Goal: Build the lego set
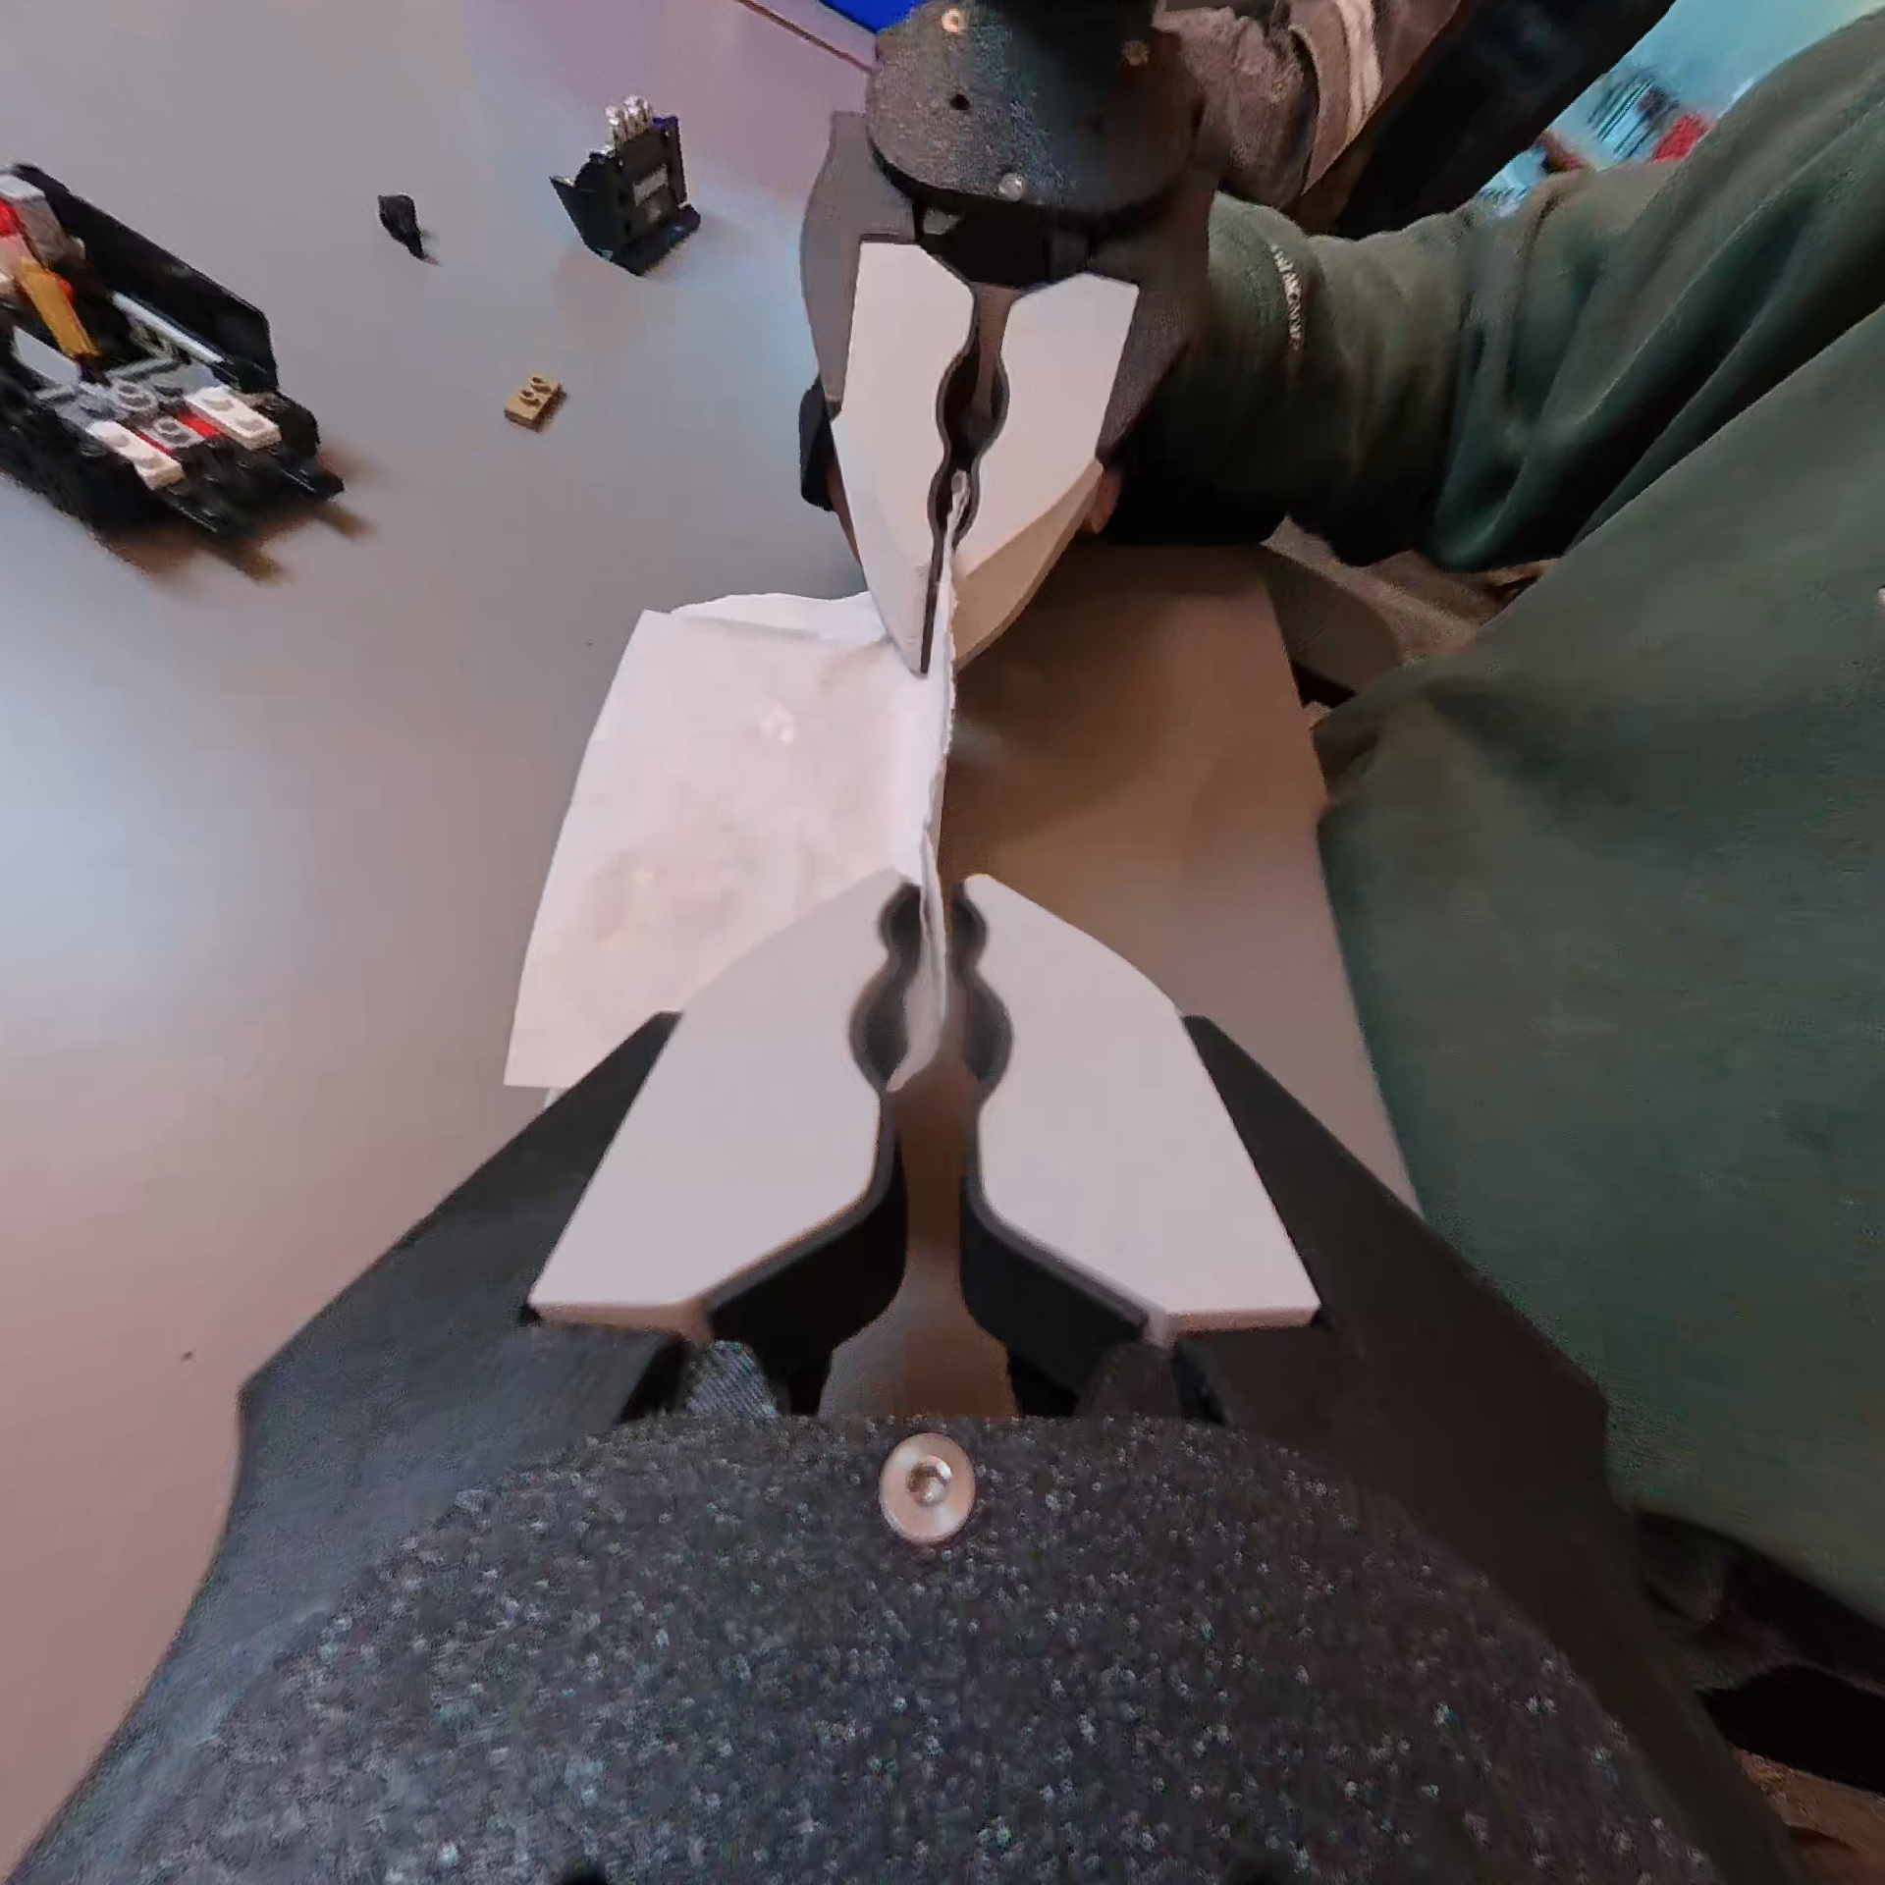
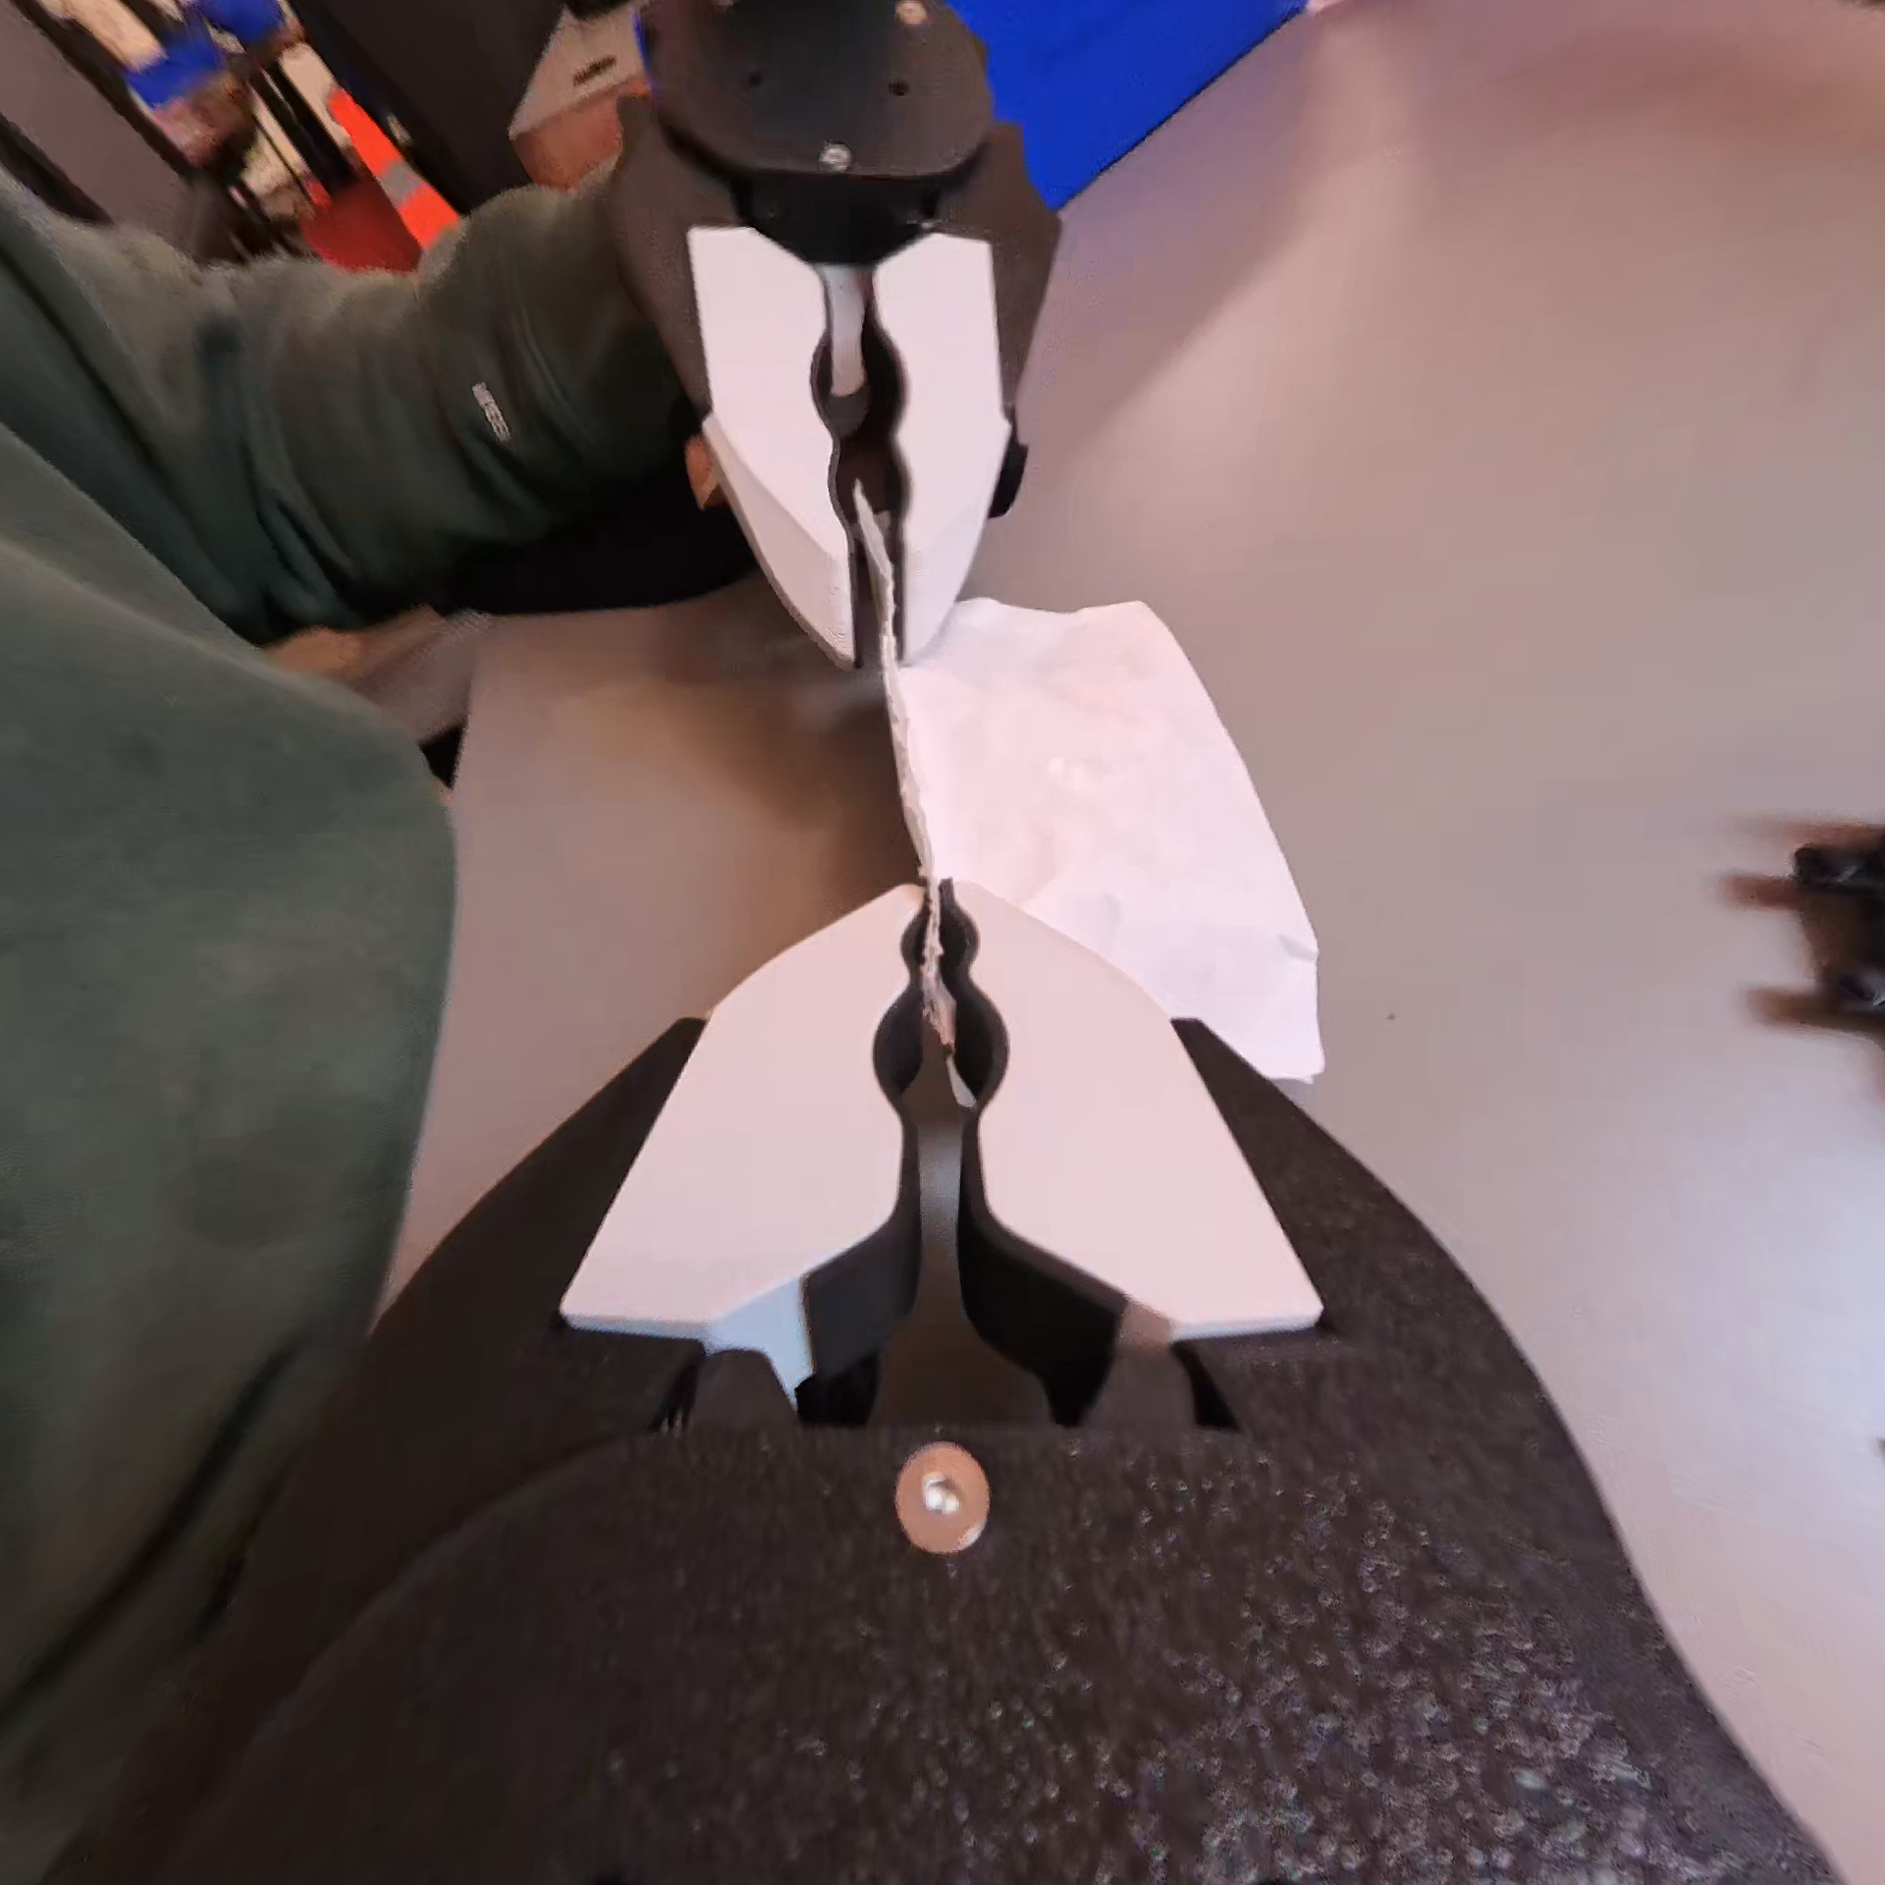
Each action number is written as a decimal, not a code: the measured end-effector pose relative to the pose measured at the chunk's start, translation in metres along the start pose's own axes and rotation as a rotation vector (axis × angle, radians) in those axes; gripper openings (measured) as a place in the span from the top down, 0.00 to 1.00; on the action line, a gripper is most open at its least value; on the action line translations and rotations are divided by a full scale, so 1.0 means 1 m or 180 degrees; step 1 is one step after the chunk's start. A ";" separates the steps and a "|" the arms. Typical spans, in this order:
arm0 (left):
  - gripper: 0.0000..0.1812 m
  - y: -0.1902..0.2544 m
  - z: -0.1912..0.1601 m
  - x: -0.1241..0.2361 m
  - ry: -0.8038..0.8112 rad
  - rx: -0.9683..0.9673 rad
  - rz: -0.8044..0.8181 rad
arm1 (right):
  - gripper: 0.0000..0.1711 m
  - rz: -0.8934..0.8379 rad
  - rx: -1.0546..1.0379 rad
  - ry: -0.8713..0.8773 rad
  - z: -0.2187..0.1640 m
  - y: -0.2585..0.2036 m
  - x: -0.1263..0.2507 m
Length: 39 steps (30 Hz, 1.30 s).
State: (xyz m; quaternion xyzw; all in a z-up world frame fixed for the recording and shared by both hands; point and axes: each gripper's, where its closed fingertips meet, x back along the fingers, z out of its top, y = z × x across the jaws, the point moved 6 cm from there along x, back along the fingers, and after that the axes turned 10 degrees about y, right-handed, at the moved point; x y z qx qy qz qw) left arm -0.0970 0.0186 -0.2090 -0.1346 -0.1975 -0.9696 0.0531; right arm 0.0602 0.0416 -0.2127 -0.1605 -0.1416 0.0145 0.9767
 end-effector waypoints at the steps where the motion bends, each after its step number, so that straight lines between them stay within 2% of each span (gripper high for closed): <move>1: 1.00 -0.001 -0.001 -0.001 -0.0036 -0.0028 0.0076 | 1.00 0.0031 -0.0201 -0.0005 -0.001 0.002 0.000; 3: 1.00 -0.005 -0.002 -0.002 -0.0107 0.0161 0.0185 | 1.00 0.0103 -0.0652 -0.0049 -0.004 0.006 -0.002; 6: 1.00 -0.015 -0.011 -0.004 -0.0192 0.0801 0.0260 | 1.00 0.0205 -0.1362 -0.0166 -0.012 0.010 -0.006; 10: 1.00 -0.026 -0.025 -0.011 -0.0465 0.1310 0.0398 | 1.00 0.0130 -0.1669 -0.0468 -0.021 0.010 -0.013; 16: 0.99 -0.026 -0.022 -0.020 -0.1075 0.1113 0.0564 | 1.00 -0.0102 -0.1232 -0.0910 -0.024 0.002 -0.015; 20: 0.99 -0.025 -0.017 -0.024 -0.1457 0.0937 0.0637 | 0.99 -0.0077 -0.0970 -0.0976 -0.024 -0.002 -0.007; 23: 0.99 -0.028 -0.015 -0.025 -0.1590 0.0930 0.0627 | 0.94 -0.0276 -0.0163 -0.0818 -0.010 -0.009 0.002; 26: 0.99 -0.029 -0.014 -0.026 -0.1661 0.0969 0.0566 | 0.94 -0.0392 0.0757 -0.0687 0.012 -0.030 -0.003; 28: 0.99 -0.031 -0.014 -0.026 -0.1697 0.0991 0.0534 | 0.94 -0.0425 0.1226 -0.0824 0.015 -0.042 -0.018; 31: 0.99 -0.032 -0.013 -0.027 -0.1718 0.1017 0.0505 | 1.00 -0.0616 0.1704 -0.1335 0.004 -0.035 -0.043; 34: 0.99 -0.032 -0.013 -0.026 -0.1693 0.1012 0.0479 | 1.00 -0.0646 0.1418 -0.1687 -0.007 -0.016 -0.054; 37: 0.99 -0.032 -0.014 -0.024 -0.1660 0.0978 0.0443 | 1.00 -0.0516 0.0553 -0.1617 -0.004 -0.005 -0.054; 39: 0.99 -0.033 -0.015 -0.024 -0.1630 0.0988 0.0391 | 1.00 -0.0447 0.0251 -0.1640 -0.004 -0.001 -0.053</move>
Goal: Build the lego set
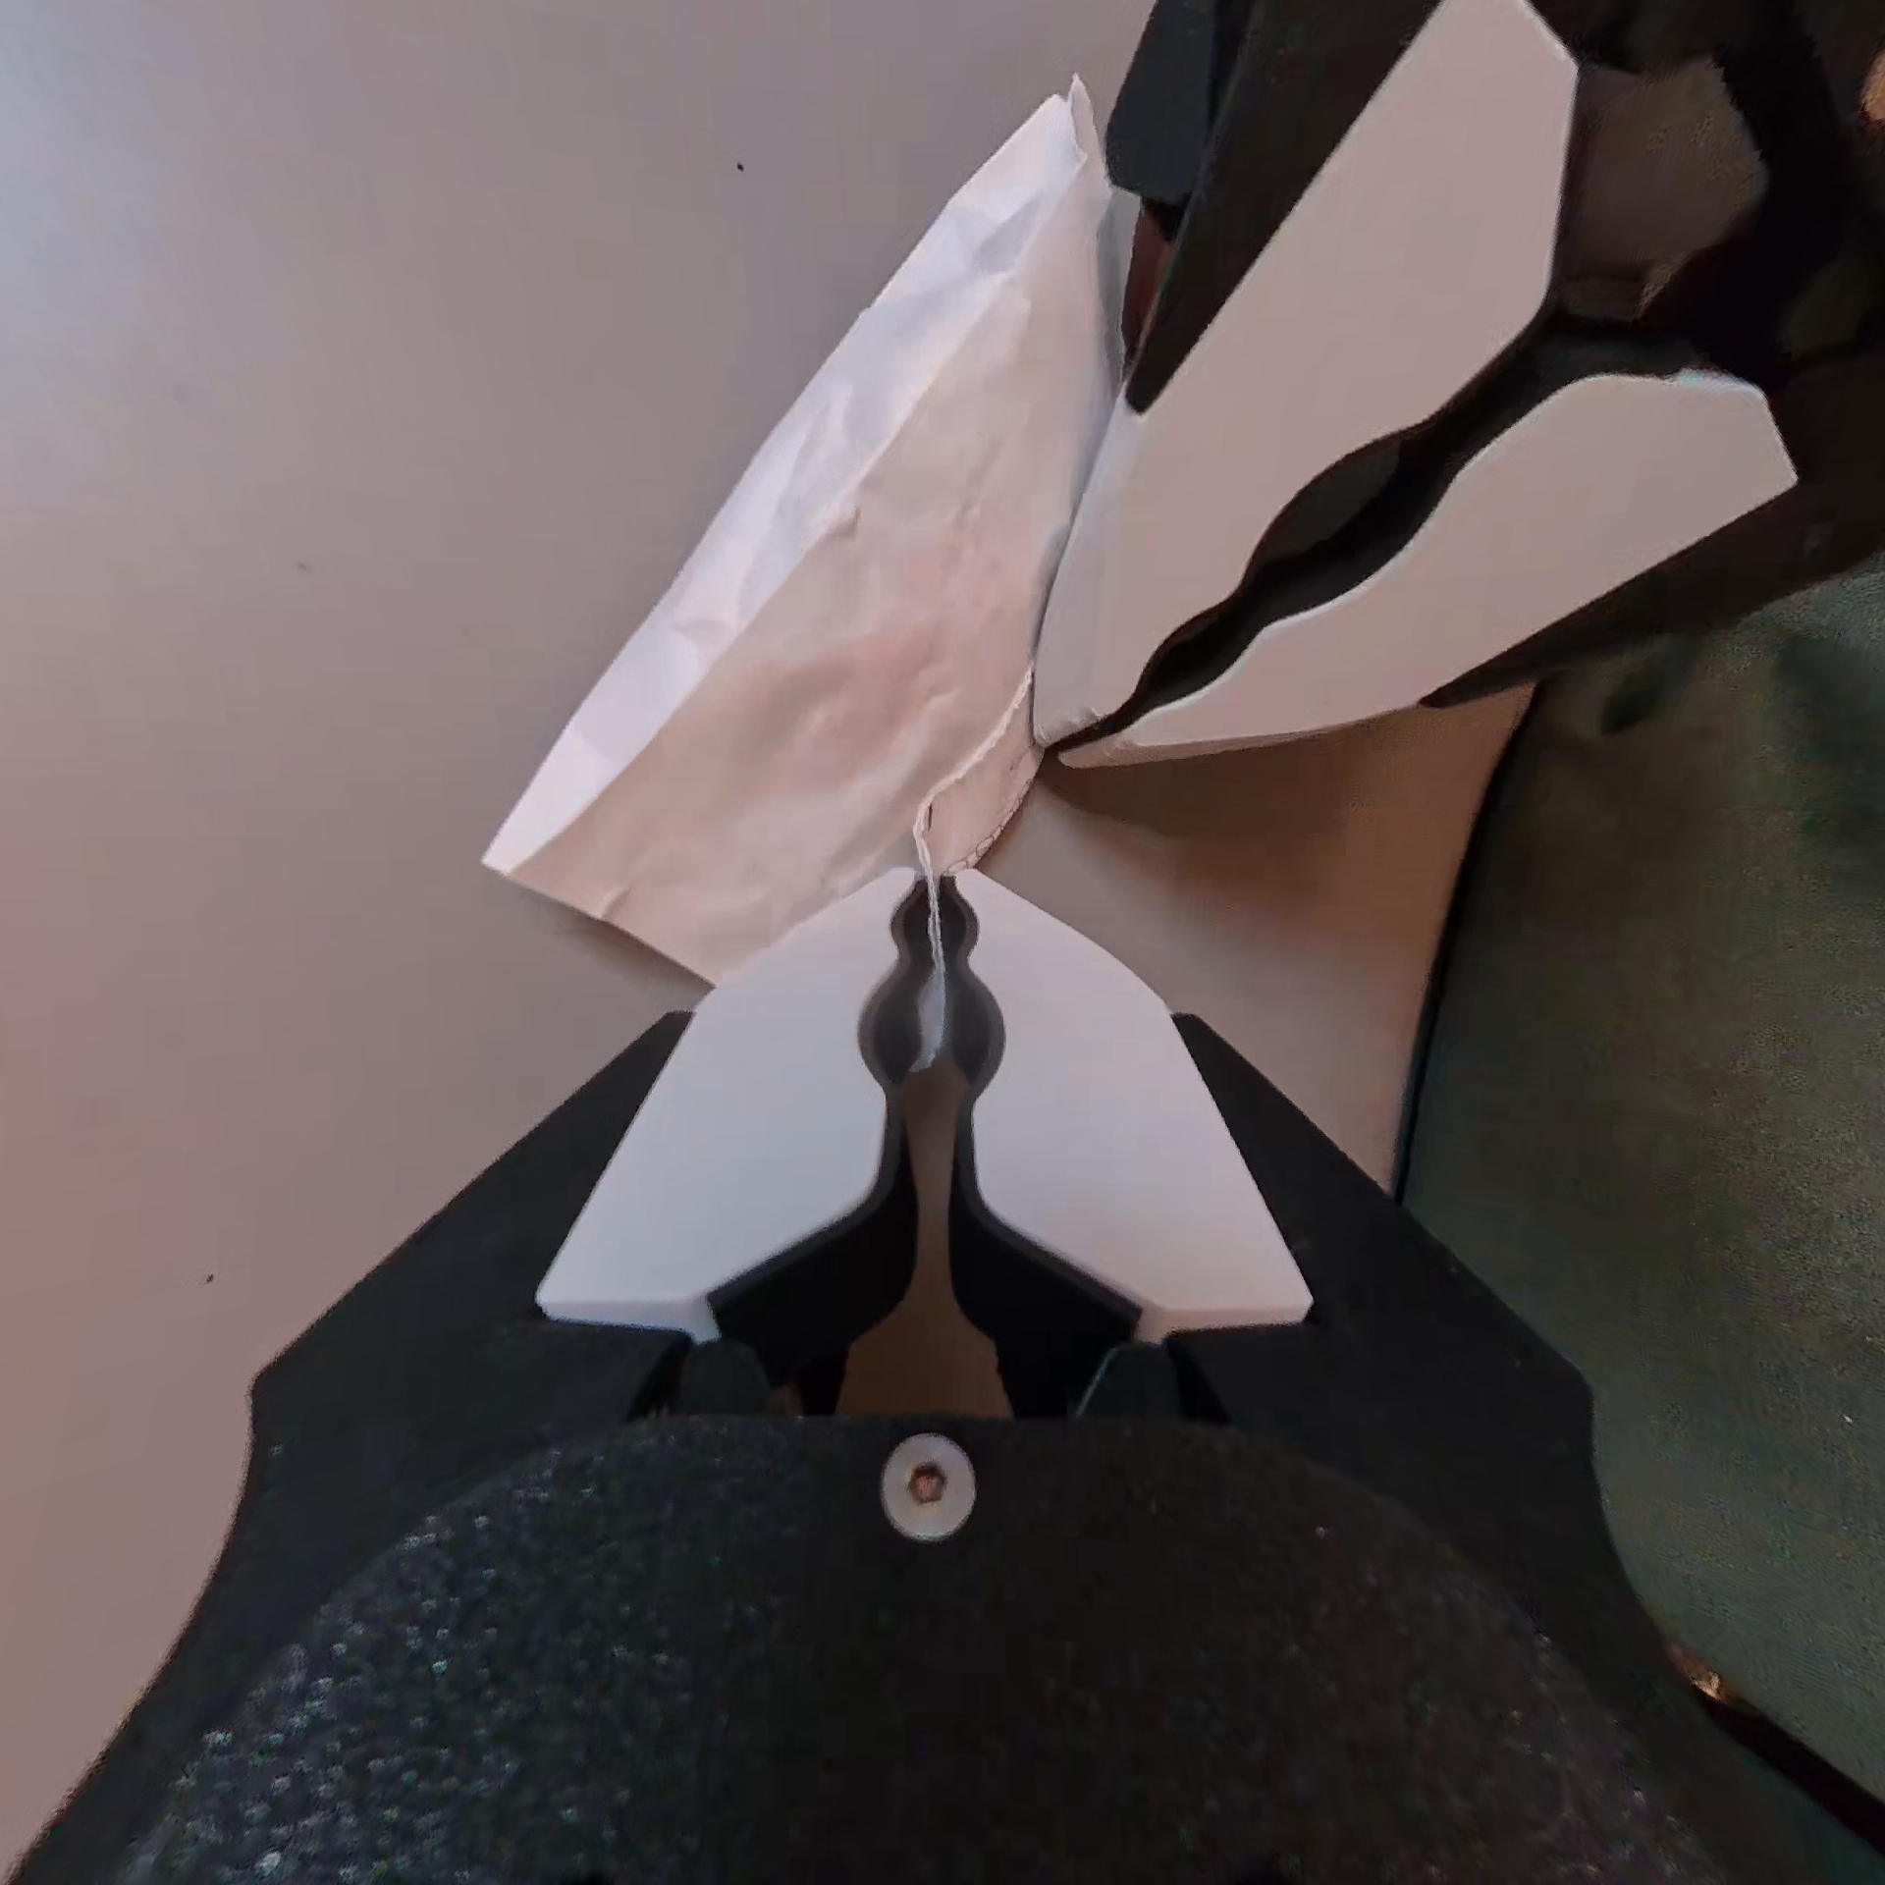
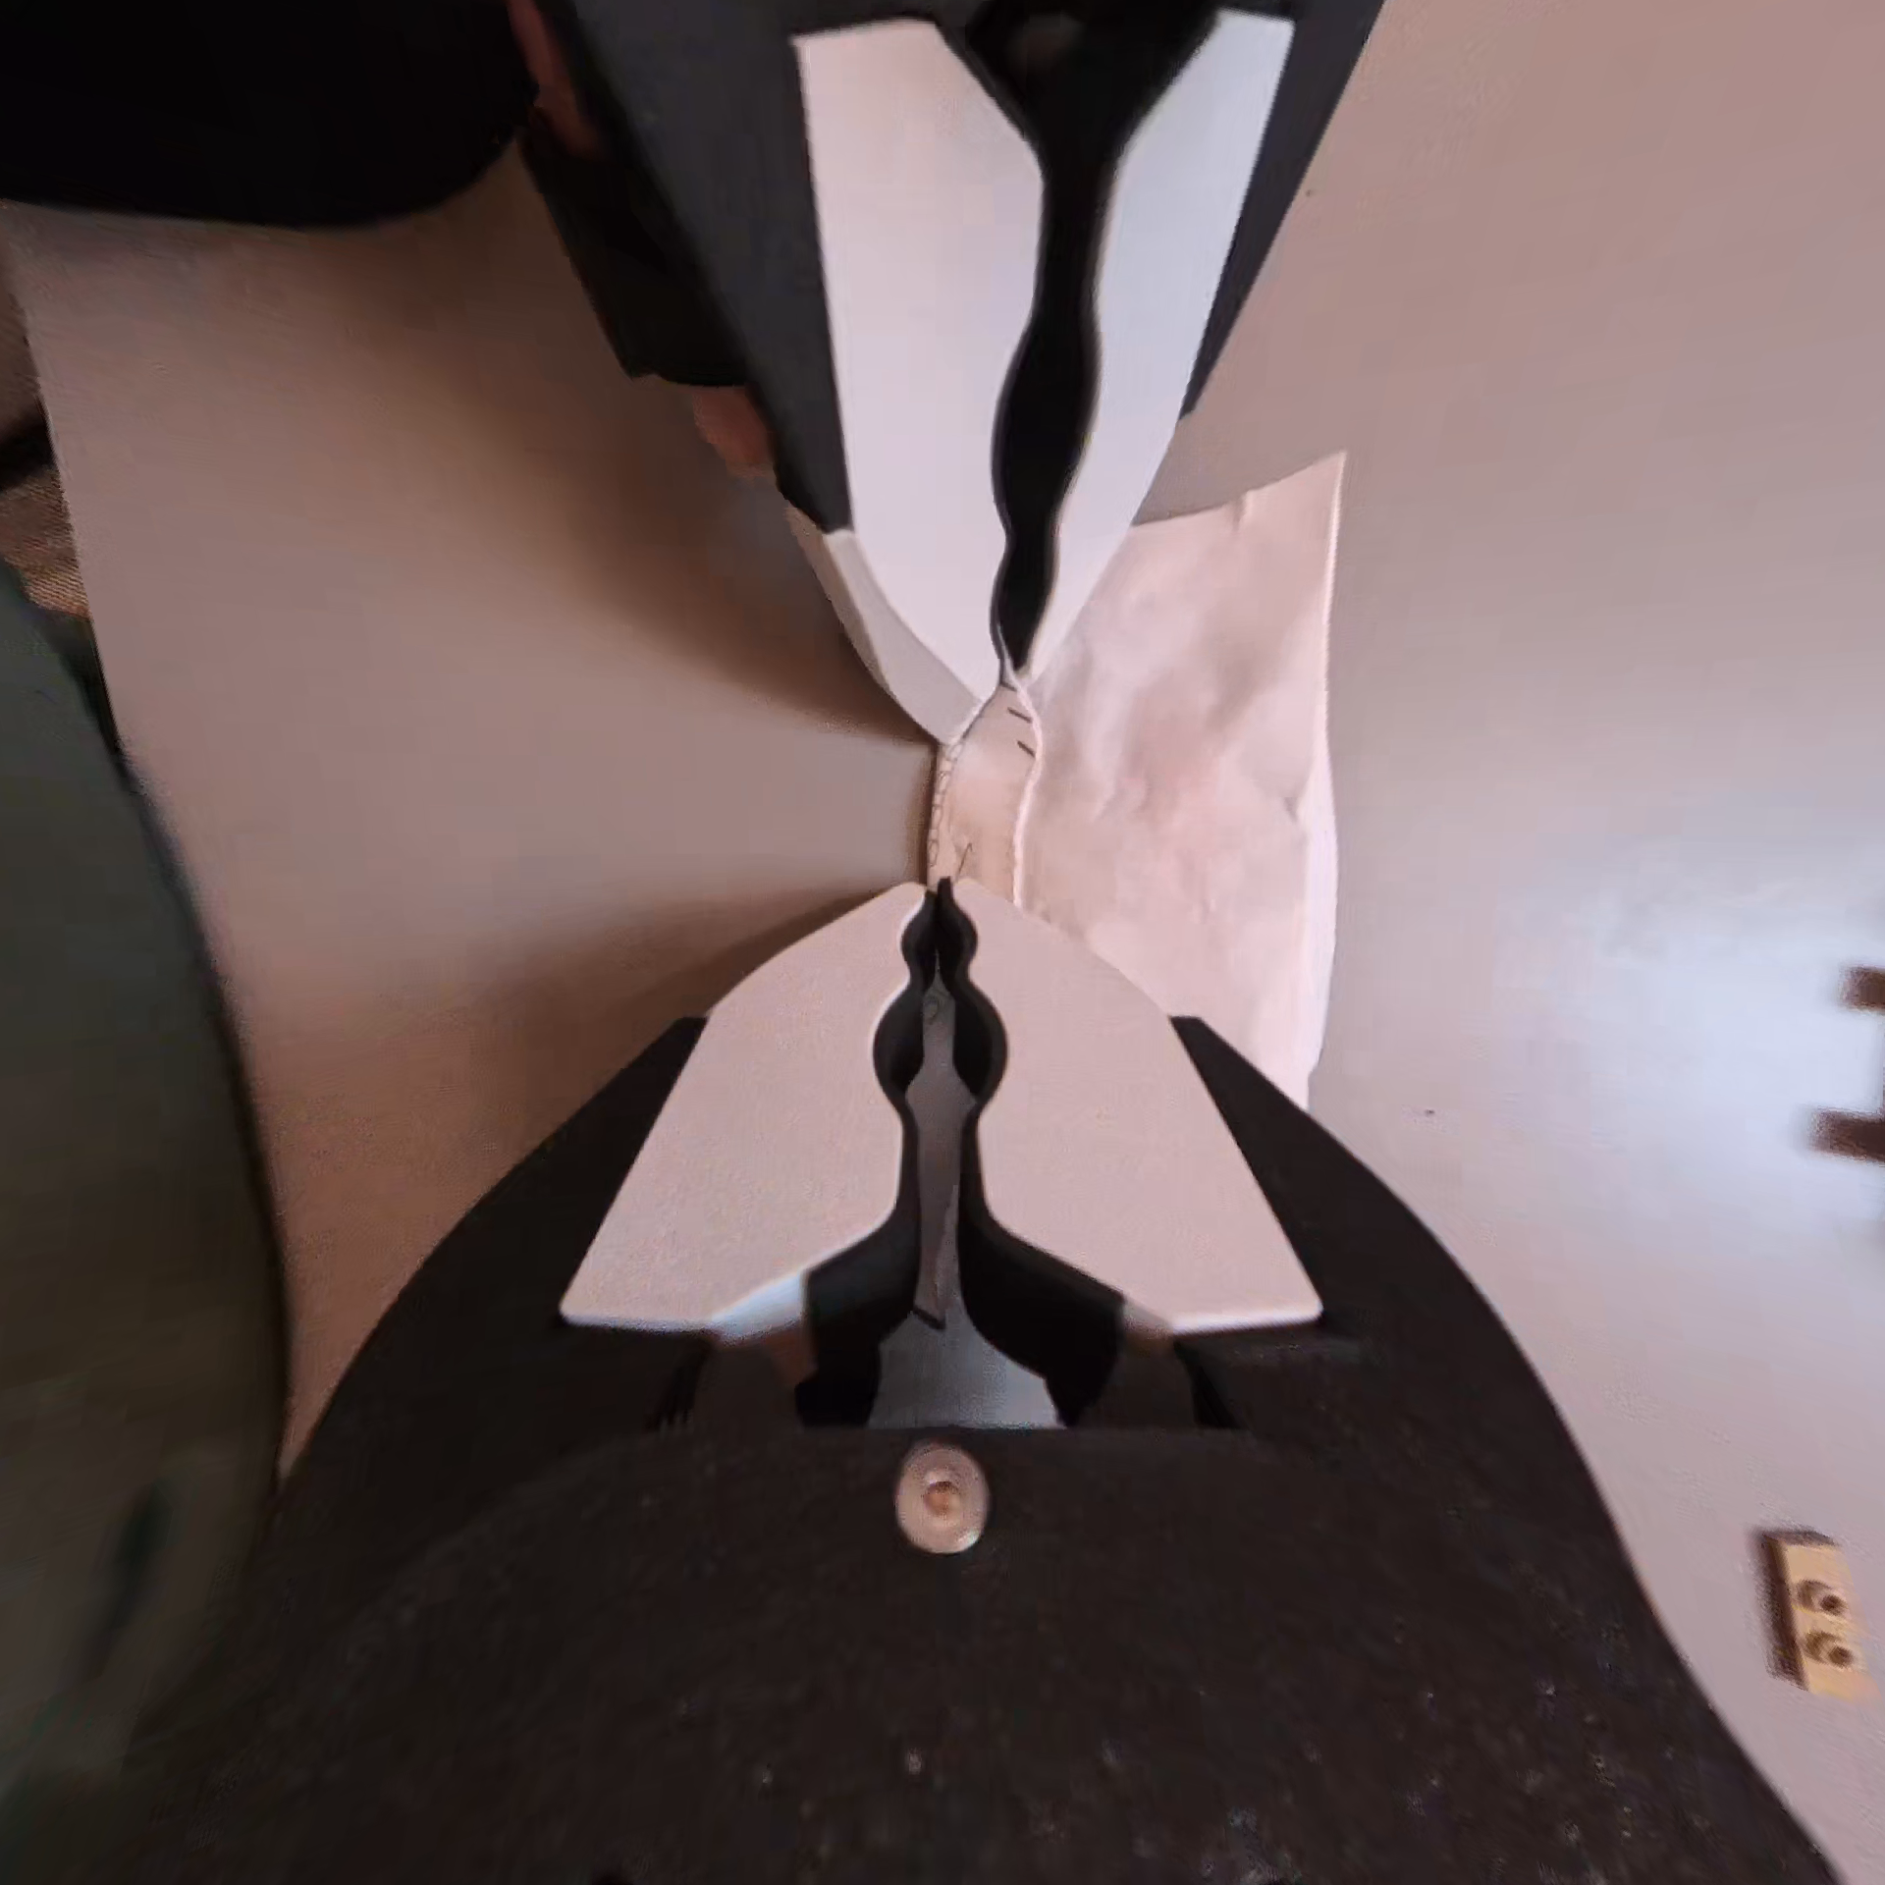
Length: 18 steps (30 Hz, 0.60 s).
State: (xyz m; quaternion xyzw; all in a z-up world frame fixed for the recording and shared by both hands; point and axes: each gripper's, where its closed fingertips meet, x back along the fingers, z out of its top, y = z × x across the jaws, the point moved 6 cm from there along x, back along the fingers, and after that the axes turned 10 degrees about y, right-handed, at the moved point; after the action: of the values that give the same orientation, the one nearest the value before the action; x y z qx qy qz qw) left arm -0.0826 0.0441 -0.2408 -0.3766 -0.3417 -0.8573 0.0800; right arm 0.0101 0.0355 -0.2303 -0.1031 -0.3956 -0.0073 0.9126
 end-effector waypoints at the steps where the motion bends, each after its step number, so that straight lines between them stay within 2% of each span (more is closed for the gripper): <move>1: 0.99 -0.001 0.000 0.000 0.0014 0.0002 -0.0046 | 1.00 0.0001 -0.0033 -0.0065 0.000 0.001 -0.001; 7: 0.99 -0.010 -0.007 0.007 0.0251 0.0154 -0.0269 | 1.00 0.0107 -0.0119 -0.0219 0.001 0.001 -0.010; 18: 0.99 -0.017 -0.015 0.015 0.0478 0.0466 -0.0326 | 1.00 0.0198 -0.0231 -0.0128 0.001 -0.002 -0.009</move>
State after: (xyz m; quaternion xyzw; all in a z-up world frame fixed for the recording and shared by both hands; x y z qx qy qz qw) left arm -0.1090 0.0485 -0.2464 -0.2864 -0.4152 -0.8589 0.0887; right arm 0.0026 0.0336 -0.2357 -0.1485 -0.4100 0.0087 0.8999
